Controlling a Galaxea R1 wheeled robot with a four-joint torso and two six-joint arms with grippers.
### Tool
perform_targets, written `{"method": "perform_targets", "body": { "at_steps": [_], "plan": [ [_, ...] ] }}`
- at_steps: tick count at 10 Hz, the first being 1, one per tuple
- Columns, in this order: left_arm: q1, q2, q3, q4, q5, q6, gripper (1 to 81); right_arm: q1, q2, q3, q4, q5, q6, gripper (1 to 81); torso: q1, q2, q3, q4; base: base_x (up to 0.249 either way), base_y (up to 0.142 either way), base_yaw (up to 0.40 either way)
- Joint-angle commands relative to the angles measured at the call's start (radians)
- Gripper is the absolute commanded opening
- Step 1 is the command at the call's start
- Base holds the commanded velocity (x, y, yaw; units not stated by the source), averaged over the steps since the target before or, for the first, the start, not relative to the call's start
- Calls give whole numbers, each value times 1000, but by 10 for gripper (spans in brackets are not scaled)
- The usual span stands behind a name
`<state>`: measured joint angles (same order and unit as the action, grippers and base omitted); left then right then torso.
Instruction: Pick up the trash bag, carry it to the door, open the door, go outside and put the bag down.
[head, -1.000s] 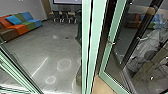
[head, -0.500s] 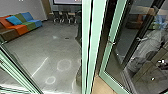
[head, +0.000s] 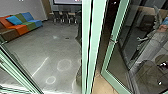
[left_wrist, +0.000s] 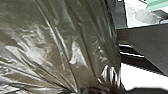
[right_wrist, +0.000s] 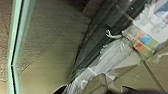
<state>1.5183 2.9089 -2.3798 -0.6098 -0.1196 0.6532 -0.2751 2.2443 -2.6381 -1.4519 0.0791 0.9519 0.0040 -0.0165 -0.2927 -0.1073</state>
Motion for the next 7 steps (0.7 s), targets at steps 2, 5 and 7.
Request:
{"method": "perform_targets", "body": {
  "at_steps": [2,5,7],
  "plan": [
    [0,4,16,-2,101,5,10,253,-121,-132,-36,-259,-13,811,0,0,0,0,0,0,0],
    [0,7,17,-2,101,5,10,254,-128,-131,7,-257,-10,811,2,0,0,0,0,0,0],
    [0,9,16,-2,101,5,10,188,-118,-120,130,-265,-12,811,2,0,0,0,0,0,0]
  ]
}}
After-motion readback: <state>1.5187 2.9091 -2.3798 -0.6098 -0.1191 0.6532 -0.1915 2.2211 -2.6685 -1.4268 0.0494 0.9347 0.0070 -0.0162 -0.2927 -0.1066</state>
